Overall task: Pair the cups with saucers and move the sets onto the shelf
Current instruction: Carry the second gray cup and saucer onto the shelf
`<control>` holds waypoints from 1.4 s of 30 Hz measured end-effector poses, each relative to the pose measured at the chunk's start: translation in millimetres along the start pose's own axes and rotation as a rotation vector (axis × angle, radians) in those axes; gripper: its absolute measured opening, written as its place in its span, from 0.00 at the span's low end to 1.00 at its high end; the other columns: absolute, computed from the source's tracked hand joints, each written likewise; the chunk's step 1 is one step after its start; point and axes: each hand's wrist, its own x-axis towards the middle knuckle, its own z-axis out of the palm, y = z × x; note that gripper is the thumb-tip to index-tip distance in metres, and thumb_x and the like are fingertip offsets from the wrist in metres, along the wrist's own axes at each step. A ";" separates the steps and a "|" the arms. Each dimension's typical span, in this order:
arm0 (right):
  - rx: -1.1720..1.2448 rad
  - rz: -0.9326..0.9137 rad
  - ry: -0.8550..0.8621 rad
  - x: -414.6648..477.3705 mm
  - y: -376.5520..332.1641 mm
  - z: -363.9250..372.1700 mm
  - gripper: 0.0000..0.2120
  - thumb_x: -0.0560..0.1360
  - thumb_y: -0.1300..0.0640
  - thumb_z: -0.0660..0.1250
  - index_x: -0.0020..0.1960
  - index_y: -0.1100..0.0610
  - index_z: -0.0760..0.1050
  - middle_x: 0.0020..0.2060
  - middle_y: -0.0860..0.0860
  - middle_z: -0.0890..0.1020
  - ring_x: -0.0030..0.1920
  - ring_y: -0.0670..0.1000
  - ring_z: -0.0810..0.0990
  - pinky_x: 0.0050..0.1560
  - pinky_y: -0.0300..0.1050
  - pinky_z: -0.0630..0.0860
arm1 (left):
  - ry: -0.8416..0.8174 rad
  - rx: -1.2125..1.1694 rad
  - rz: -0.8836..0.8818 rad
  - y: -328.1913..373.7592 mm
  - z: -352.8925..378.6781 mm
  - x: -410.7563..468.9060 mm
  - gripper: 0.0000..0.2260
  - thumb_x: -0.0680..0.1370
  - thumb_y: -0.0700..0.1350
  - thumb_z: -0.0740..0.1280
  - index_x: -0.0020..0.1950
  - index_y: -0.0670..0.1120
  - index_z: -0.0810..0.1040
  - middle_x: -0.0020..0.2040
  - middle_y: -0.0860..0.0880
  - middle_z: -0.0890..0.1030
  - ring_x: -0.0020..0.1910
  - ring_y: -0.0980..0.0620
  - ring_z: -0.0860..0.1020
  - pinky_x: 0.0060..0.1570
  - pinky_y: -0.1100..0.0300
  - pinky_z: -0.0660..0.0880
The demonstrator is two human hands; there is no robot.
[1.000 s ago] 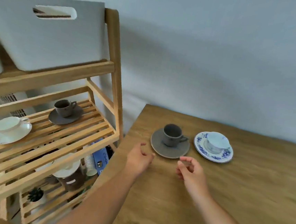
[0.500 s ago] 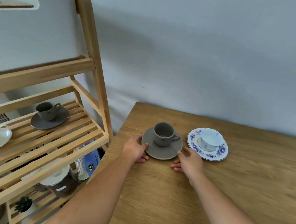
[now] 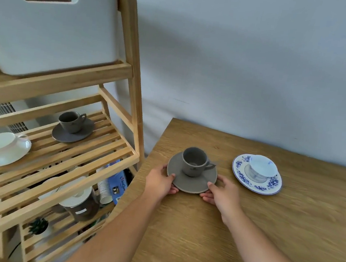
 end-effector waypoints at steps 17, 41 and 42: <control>-0.112 -0.059 -0.304 -45.4 -3.9 129.3 0.24 0.76 0.65 0.64 0.71 0.57 0.65 0.36 0.60 0.83 0.25 0.48 0.82 0.26 0.38 0.79 | 0.325 -0.187 0.038 -39.1 -142.3 -45.5 0.20 0.79 0.39 0.66 0.71 0.46 0.68 0.42 0.41 0.85 0.33 0.49 0.84 0.36 0.57 0.83; -0.483 -0.139 -0.483 42.7 3.0 302.5 0.26 0.76 0.63 0.65 0.72 0.54 0.64 0.35 0.58 0.84 0.33 0.54 0.84 0.42 0.52 0.83 | 0.518 -0.319 -0.151 -62.4 -243.3 50.7 0.12 0.80 0.39 0.64 0.61 0.50 0.69 0.48 0.39 0.83 0.29 0.51 0.83 0.31 0.60 0.82; -0.492 -0.135 -0.488 45.7 2.6 304.1 0.25 0.76 0.63 0.65 0.71 0.54 0.65 0.35 0.58 0.84 0.32 0.54 0.84 0.42 0.52 0.83 | 0.516 -0.328 -0.158 -62.9 -243.3 53.5 0.12 0.80 0.39 0.64 0.60 0.50 0.68 0.48 0.39 0.83 0.28 0.51 0.82 0.31 0.60 0.82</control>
